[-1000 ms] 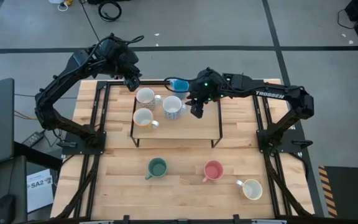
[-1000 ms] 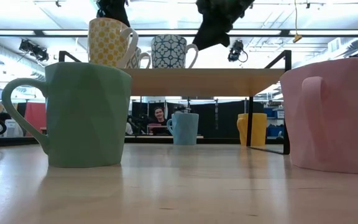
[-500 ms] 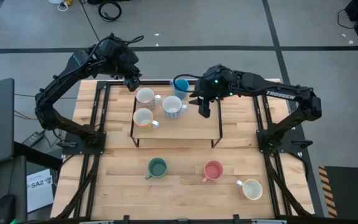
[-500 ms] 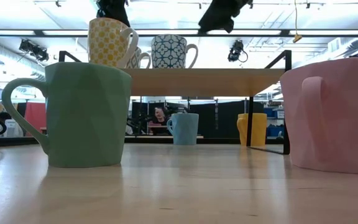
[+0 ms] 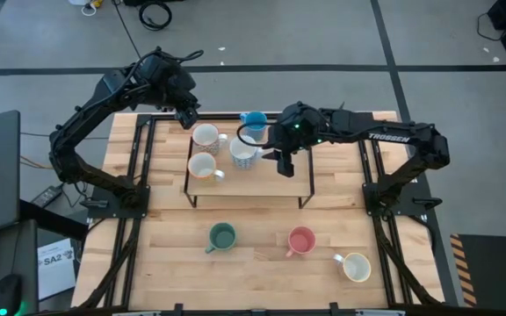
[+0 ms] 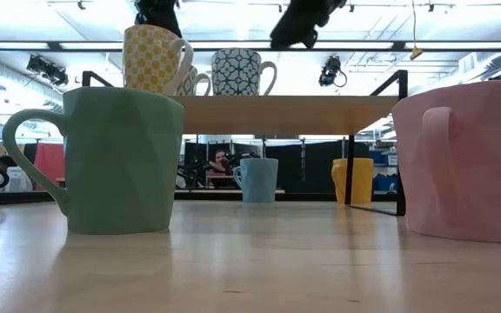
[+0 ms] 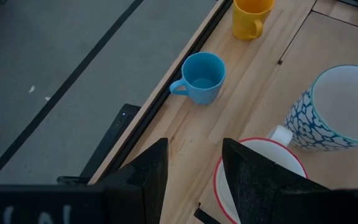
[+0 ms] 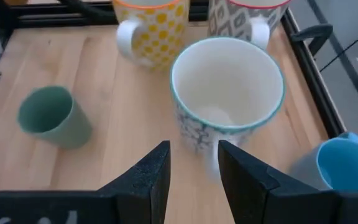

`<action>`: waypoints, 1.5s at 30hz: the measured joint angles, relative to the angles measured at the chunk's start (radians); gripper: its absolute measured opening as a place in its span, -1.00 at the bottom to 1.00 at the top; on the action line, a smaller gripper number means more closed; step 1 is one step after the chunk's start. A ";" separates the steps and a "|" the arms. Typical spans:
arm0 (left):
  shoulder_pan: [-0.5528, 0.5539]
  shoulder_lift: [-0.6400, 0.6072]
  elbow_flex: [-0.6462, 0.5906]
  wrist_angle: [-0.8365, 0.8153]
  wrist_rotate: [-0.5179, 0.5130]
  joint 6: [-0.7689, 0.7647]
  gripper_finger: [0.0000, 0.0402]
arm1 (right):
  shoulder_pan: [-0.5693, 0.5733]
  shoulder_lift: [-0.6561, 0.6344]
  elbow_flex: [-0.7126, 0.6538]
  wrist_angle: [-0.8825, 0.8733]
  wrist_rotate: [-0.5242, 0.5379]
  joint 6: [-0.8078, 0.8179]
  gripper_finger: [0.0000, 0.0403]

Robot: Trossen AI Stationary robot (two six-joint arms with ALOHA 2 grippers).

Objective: Place coffee mugs
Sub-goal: Put the blue patterned mug on the shelf, then put the blue mug on the shelf

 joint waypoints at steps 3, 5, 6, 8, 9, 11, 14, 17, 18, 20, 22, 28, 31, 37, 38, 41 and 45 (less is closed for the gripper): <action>0.000 0.000 0.000 -0.004 0.000 0.000 -0.22 | 0.000 0.027 0.000 0.010 0.015 0.007 -0.31; 0.000 0.000 0.000 -0.004 0.000 0.000 -0.22 | -0.001 0.045 -0.001 0.021 0.020 0.007 -0.31; 0.000 0.000 0.000 -0.004 0.000 0.000 -0.22 | -0.001 0.052 0.000 0.027 0.022 0.005 -0.31; 0.000 0.000 0.000 -0.004 0.000 0.000 -0.22 | -0.001 0.066 0.001 0.045 0.023 0.001 -0.31; 0.000 0.000 0.000 -0.004 0.000 0.000 -0.22 | -0.001 0.071 0.001 0.058 0.022 0.002 -0.31; 0.000 0.000 0.000 -0.004 0.000 0.000 -0.22 | -0.001 0.085 0.001 0.089 0.023 0.001 -0.31; 0.000 0.000 0.000 -0.004 0.000 0.000 -0.22 | -0.002 0.099 0.001 0.128 0.023 0.003 -0.31; 0.000 0.000 0.000 -0.004 0.000 0.000 -0.22 | -0.004 0.107 0.001 0.146 0.023 0.002 -0.31; 0.000 0.000 0.000 -0.004 0.000 0.000 -0.22 | -0.006 0.109 0.001 0.154 0.023 0.005 -0.31; 0.000 0.000 0.000 -0.004 0.000 0.000 -0.22 | -0.010 0.111 0.000 0.164 0.023 0.008 -0.31; 0.000 0.000 0.000 -0.004 0.000 0.000 -0.22 | -0.014 0.112 0.000 0.169 0.023 0.009 -0.31; 0.000 0.000 0.000 -0.004 0.000 0.000 -0.22 | -0.015 0.116 0.000 0.177 0.023 0.009 -0.31; 0.000 0.000 0.000 -0.004 0.000 0.000 -0.22 | -0.015 0.107 -0.001 0.169 0.022 0.009 -0.31; 0.000 0.000 0.000 -0.004 0.000 0.001 -0.22 | -0.018 0.064 -0.002 0.155 0.022 0.009 -0.31; 0.000 0.000 0.000 -0.004 0.000 0.001 -0.22 | -0.020 0.053 -0.002 0.151 0.022 0.009 -0.31; 0.000 0.000 0.000 -0.004 0.000 0.001 -0.22 | -0.037 0.015 -0.002 0.137 0.022 0.008 -0.31; 0.000 0.000 0.000 -0.004 0.000 0.000 -0.22 | -0.092 -0.028 -0.002 0.131 0.022 0.004 -0.31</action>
